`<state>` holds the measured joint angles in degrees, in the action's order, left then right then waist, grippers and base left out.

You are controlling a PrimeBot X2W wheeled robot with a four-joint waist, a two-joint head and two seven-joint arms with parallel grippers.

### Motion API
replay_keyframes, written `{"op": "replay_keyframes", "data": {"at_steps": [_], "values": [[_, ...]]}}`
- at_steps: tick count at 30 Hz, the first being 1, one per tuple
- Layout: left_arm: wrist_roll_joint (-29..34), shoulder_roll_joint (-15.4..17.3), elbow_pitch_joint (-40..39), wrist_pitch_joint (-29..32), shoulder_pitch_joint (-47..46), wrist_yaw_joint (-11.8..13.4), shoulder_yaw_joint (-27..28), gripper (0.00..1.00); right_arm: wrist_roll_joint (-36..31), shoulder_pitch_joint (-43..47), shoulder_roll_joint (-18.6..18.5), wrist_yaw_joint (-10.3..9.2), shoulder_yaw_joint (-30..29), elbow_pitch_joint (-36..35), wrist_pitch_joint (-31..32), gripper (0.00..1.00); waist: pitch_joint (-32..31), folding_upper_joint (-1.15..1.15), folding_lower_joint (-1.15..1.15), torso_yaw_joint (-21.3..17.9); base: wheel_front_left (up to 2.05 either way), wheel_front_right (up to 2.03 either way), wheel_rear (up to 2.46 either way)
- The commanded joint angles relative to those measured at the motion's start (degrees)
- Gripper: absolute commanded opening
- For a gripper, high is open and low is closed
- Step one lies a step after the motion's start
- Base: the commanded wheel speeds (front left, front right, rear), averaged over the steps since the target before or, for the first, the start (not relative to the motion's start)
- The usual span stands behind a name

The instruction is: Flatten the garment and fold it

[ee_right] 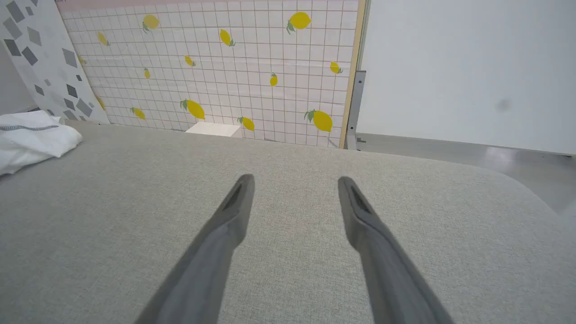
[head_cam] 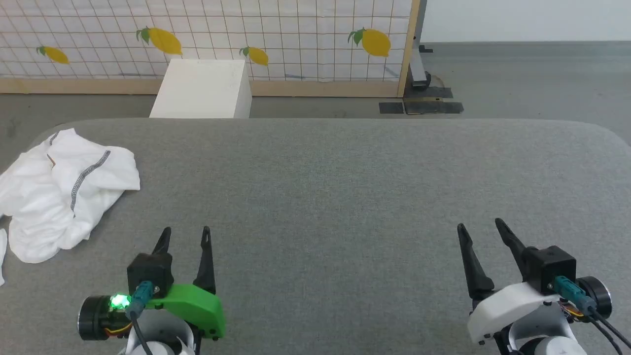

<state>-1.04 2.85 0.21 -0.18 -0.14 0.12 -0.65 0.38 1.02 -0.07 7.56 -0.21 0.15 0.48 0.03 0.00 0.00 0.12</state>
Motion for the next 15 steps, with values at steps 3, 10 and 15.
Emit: {"op": "replay_keyframes", "data": {"at_steps": [3,10,15], "values": [[-0.4,0.0,0.6,-0.7,-0.5,0.7,-0.5,1.00,0.0,-0.2,0.0,0.00,-0.2,0.0,-0.9,1.00,0.1,0.00,0.00,0.4,0.00,0.00,0.00],[-1.0,0.1,1.4,-1.6,-0.9,1.4,-1.1,1.00,0.0,-0.1,0.0,-0.01,-0.2,0.1,-1.7,1.00,0.1,0.00,0.00,2.0,0.00,0.00,0.00],[-1.5,0.3,1.9,-2.2,-1.0,2.0,-1.4,1.00,0.0,0.0,0.0,-0.01,-0.3,0.1,-2.2,1.00,0.2,0.00,0.00,3.9,0.00,0.00,0.00]]}}
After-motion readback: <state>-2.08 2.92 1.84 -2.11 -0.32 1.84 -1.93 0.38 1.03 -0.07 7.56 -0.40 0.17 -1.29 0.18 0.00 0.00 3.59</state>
